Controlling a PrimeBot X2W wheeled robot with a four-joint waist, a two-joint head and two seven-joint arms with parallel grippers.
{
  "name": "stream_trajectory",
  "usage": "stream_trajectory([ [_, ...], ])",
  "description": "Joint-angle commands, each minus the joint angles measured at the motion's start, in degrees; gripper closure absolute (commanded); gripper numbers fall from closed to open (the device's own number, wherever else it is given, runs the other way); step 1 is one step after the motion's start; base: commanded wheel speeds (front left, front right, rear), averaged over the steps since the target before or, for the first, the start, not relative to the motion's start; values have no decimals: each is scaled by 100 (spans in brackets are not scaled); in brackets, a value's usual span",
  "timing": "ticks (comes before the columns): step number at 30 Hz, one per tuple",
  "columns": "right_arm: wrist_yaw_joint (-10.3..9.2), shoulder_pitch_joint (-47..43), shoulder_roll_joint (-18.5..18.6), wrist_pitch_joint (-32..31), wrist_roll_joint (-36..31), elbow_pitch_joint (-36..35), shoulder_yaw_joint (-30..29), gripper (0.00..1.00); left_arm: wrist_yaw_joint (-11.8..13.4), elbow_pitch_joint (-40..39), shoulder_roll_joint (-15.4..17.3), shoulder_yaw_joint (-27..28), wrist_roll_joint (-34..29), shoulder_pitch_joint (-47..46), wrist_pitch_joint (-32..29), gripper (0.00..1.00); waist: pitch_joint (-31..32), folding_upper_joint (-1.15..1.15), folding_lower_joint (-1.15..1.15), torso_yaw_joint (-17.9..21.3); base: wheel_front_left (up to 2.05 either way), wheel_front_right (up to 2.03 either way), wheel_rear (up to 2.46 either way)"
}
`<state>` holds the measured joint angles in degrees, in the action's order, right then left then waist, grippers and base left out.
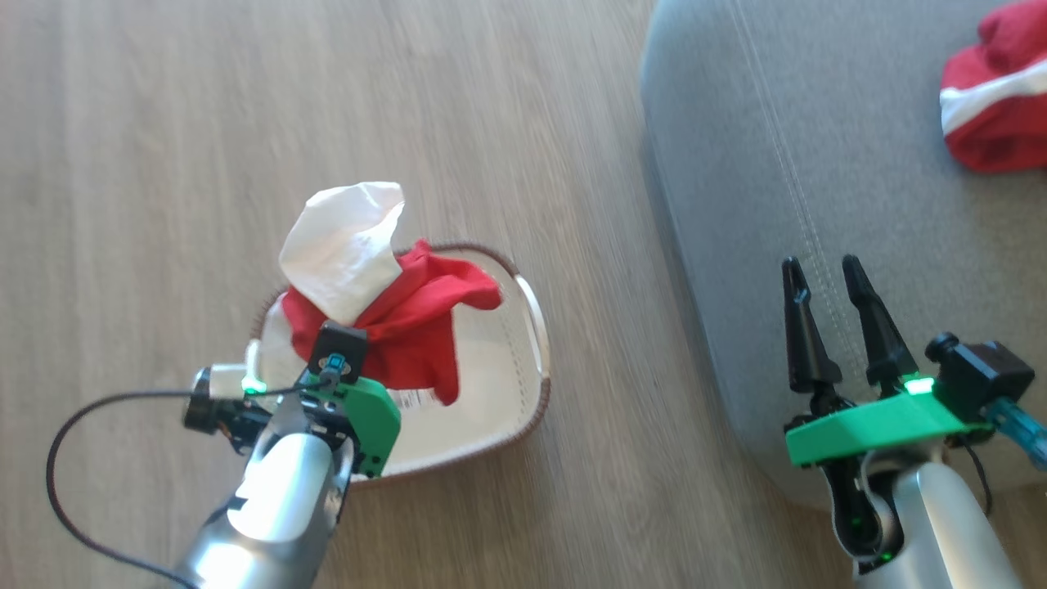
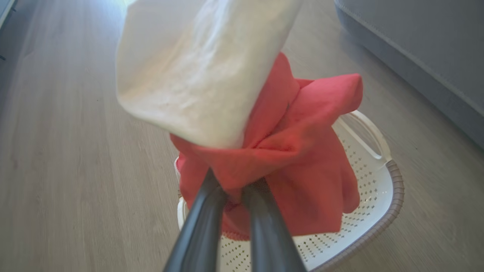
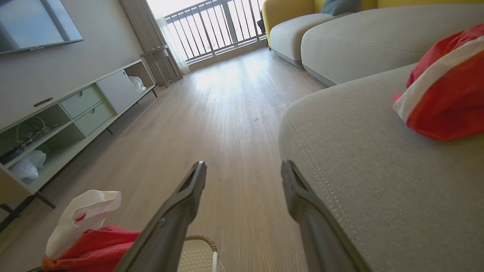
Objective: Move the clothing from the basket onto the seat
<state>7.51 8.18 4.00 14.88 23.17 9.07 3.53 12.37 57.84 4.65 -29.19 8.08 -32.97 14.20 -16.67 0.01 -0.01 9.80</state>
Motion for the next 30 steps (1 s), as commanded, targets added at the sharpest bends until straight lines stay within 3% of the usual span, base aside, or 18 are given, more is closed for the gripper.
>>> stream_trajectory([
  [1,-2,-62,97,12,-66,-158,57,0,69,-362,87,234,43,51,78,100,477,-1,1,-287,0,0,0],
  [14,-2,-627,75,12,-155,-202,-184,0,29,-3300,42,1047,31,1206,79,100,1392,-1,1,-691,0,0,0],
  [30,-2,-962,5,12,-262,-238,-273,0,-245,-5714,-126,1498,-363,1432,80,100,1703,-1,1,-945,0,0,0],
])
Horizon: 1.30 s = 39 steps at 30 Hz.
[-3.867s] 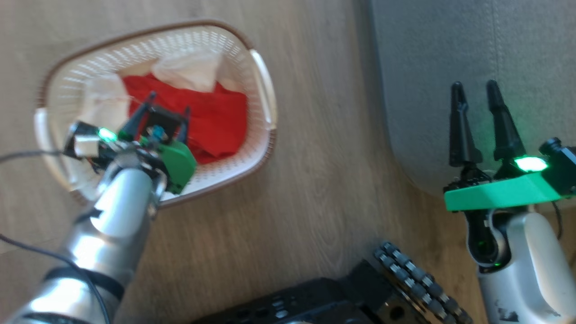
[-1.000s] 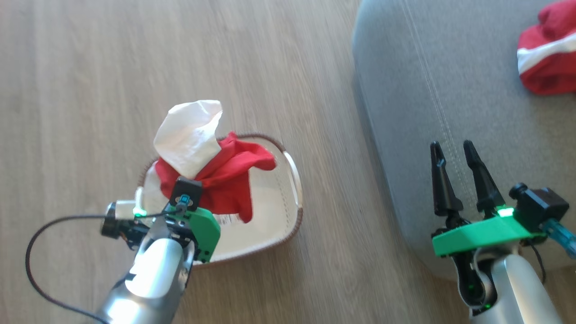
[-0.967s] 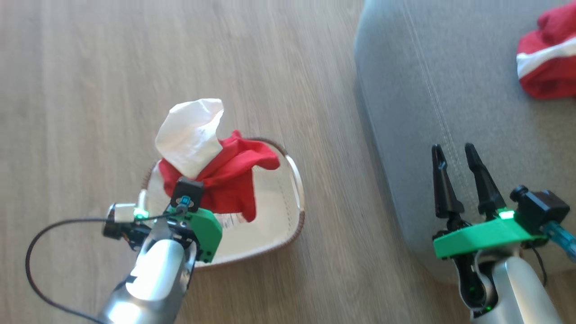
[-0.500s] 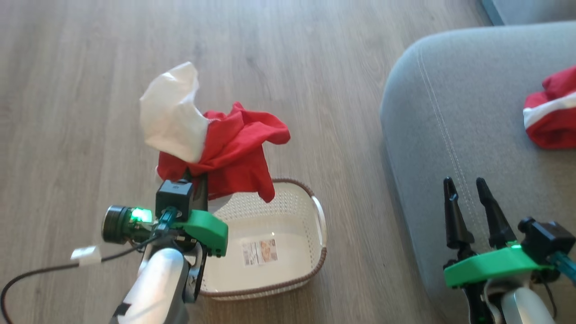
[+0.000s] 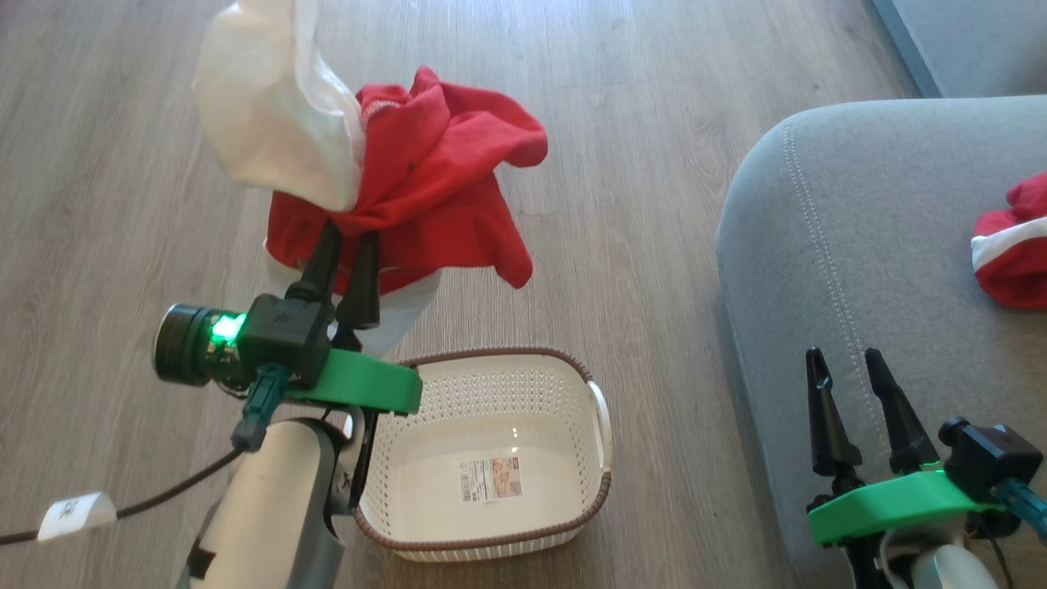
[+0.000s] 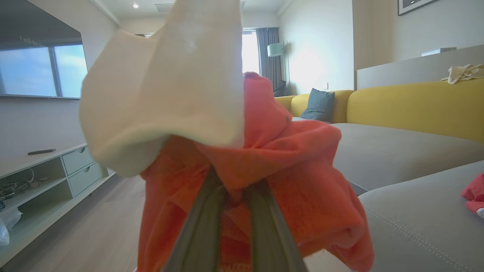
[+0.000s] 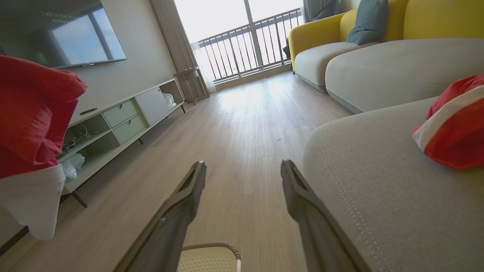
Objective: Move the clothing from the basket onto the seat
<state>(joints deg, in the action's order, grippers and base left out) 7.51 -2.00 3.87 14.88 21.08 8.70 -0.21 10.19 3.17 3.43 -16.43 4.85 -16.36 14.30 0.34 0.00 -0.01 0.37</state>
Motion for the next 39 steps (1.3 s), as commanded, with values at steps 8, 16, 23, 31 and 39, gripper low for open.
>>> stream_trajectory([
  [8,-2,26,-14,12,-38,-203,116,0,-332,-562,-39,-127,-71,-111,70,100,21,0,1,-6,0,0,0],
  [16,-2,15,-40,12,-19,-190,96,0,-802,-436,-46,-541,-141,20,70,100,40,0,1,6,0,0,0],
  [23,-2,51,-58,12,-8,-195,94,0,-1018,-388,-52,-961,-142,188,70,100,21,0,1,55,0,0,0],
  [31,-2,48,-67,12,-15,-198,91,0,-941,-377,-54,-1092,-66,229,70,100,12,0,1,84,0,0,0],
  [39,-2,94,26,12,-24,-376,171,0,-899,-243,-55,-1153,-118,250,70,100,1,0,1,109,0,0,0],
])
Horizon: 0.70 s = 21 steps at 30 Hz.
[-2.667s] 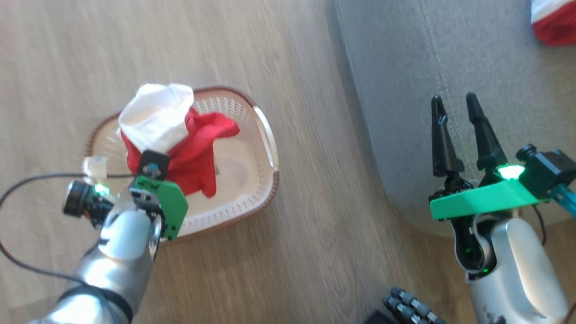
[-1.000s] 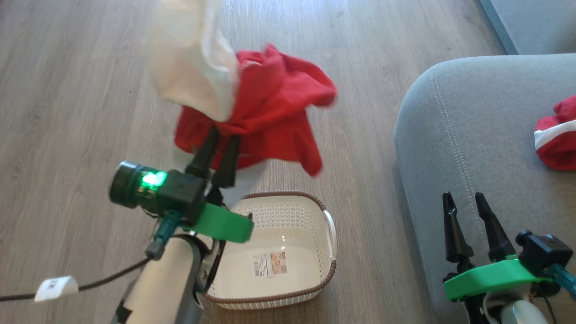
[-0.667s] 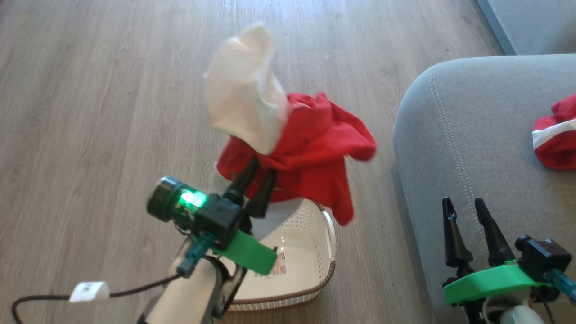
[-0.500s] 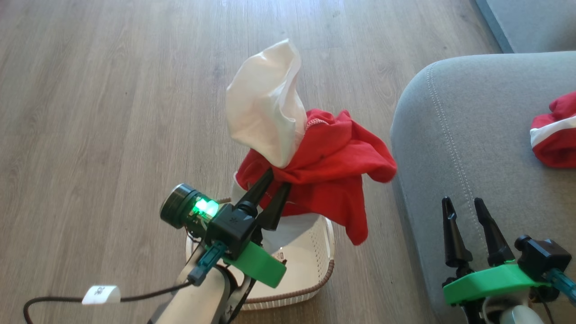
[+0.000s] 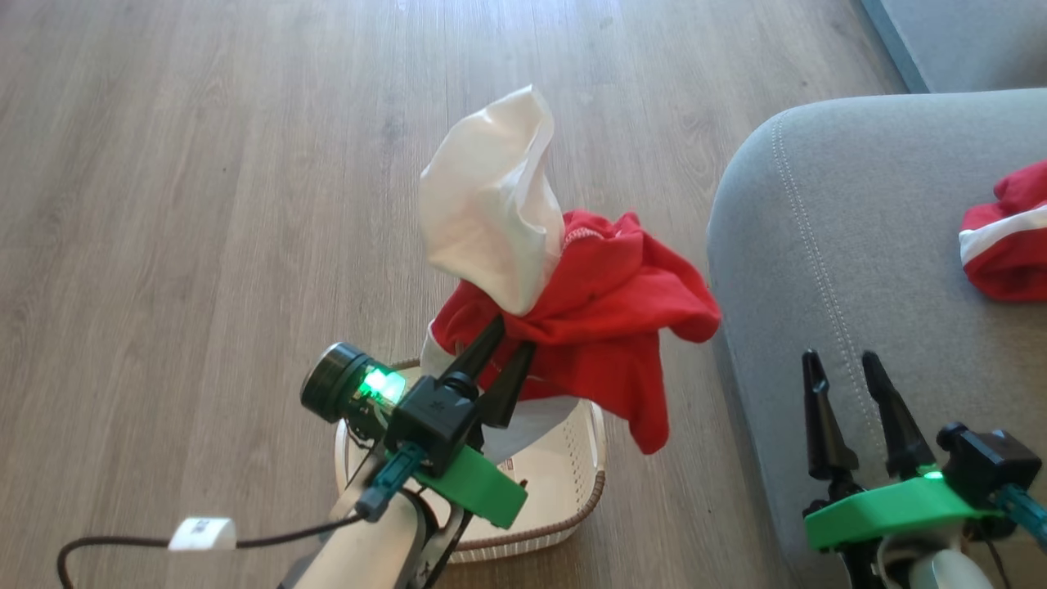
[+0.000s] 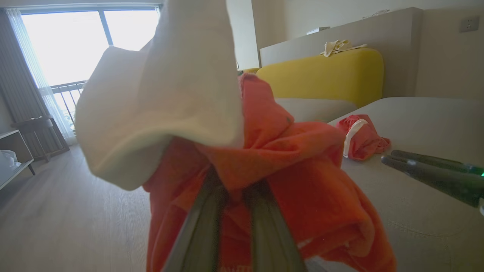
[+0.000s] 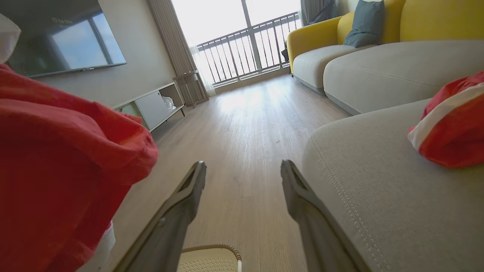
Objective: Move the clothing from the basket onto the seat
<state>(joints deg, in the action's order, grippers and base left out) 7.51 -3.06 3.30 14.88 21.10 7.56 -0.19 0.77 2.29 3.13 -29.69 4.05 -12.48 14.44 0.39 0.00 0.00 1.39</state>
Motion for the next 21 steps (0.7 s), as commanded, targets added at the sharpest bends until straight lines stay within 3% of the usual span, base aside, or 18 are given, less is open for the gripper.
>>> stream_trajectory([
  [1,-2,208,153,12,-58,-358,249,0,37,-99,-21,163,-100,-140,56,100,-11,0,0,15,0,0,0],
  [12,-2,213,1269,12,-550,-1425,1536,0,37,211,-19,199,-291,-169,56,100,-95,0,0,64,0,0,0],
  [21,-2,447,1596,12,-898,-1464,1991,0,-85,277,-2,-2,-402,-245,56,100,-182,0,0,40,0,0,0],
])
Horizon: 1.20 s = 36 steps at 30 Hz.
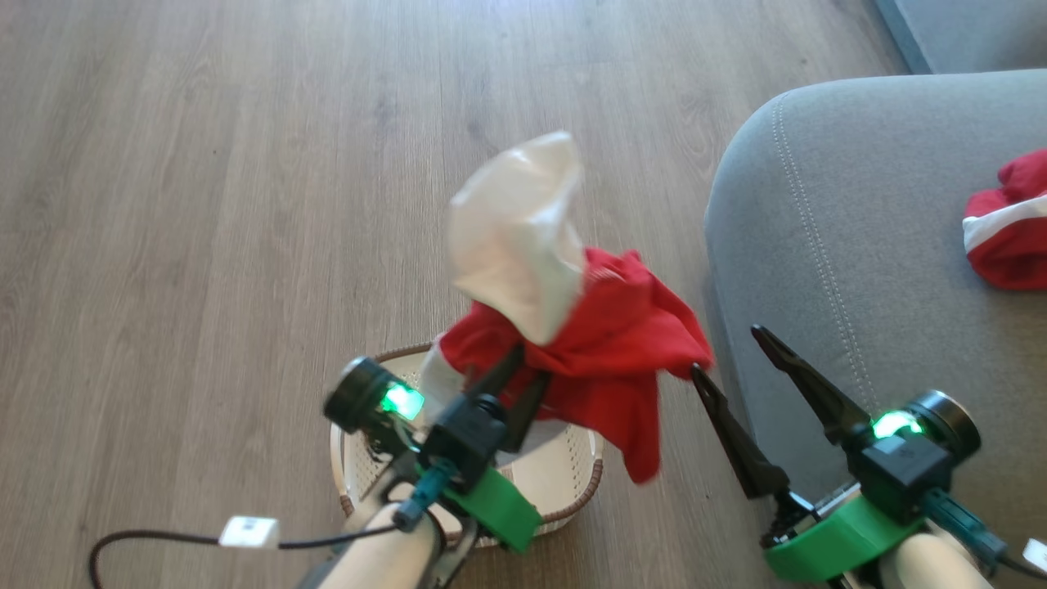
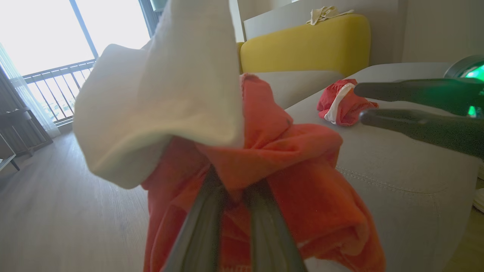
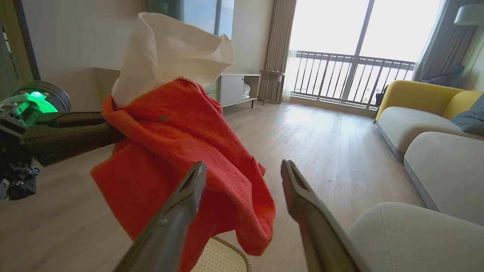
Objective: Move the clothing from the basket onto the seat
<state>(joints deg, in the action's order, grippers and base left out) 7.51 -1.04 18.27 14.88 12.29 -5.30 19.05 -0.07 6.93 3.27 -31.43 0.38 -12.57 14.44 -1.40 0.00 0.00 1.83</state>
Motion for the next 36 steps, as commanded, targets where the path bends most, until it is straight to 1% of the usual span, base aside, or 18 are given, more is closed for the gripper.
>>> stream_trajectory([
  [1,-2,289,119,12,-52,-150,125,0,-38,-185,-14,111,-51,-252,56,100,-10,0,0,-14,0,0,0],
  [6,-2,503,134,12,-133,-2,269,0,-225,-127,31,-235,-161,-347,56,100,-32,0,0,-82,0,0,0],
  [14,-2,763,335,12,-409,394,742,0,-321,-188,100,-654,-220,-470,56,100,-28,0,0,-178,0,0,0],
  [17,-2,868,484,12,-435,540,1077,0,-314,-204,163,-815,-277,-533,56,100,-35,0,0,-202,0,0,0],
  [23,-2,1108,850,12,-377,754,1780,0,-207,-191,212,-930,-204,-591,56,100,-35,0,0,-225,0,0,0],
  [27,-2,1203,896,12,-407,862,1799,0,-175,-199,249,-1004,-165,-624,56,100,-40,0,0,-219,0,0,0],
  [36,-2,1381,763,12,-707,1055,1895,0,-308,-238,264,-1333,-87,-694,56,100,-28,0,0,-219,0,0,0],
])
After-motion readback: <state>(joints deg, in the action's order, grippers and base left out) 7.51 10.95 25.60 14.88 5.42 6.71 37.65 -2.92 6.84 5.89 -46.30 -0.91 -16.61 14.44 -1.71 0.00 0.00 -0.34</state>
